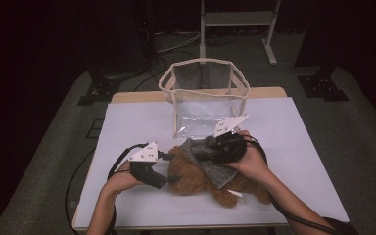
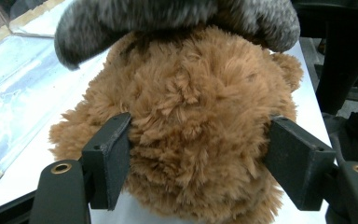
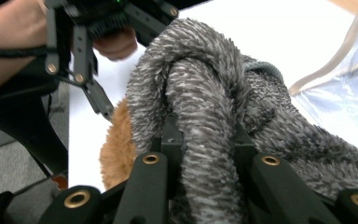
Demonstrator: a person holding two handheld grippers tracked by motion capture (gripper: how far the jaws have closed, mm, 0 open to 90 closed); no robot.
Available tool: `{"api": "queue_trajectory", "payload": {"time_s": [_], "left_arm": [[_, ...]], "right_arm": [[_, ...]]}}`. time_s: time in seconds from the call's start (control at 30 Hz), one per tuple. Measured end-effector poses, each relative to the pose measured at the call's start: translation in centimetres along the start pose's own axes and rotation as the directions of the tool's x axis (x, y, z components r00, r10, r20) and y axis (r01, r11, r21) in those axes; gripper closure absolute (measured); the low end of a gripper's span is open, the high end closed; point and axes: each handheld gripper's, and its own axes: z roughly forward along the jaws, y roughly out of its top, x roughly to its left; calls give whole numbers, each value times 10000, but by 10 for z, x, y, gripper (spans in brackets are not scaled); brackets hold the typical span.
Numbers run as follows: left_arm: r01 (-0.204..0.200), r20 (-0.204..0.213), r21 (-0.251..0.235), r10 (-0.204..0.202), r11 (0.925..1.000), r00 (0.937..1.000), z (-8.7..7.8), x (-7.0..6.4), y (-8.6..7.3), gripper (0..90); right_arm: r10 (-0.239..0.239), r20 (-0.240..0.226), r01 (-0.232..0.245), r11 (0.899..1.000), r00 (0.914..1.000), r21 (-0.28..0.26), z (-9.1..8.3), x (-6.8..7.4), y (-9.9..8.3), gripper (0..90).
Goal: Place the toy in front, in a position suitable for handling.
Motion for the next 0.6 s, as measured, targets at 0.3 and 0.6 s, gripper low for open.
{"api": "queue_trajectory", "payload": {"time_s": [0.3,0.6], "left_arm": [[35,159,67,-36,10000,9999,3,-2,-1,339],[-411,158,407,405,9983,9991,6,-7,2,338]], "right_arm": [[265,-153,-260,9991,9995,329,10,1,9,739],[523,-426,-484,9949,9977,890,58,-16,38,738]]}}
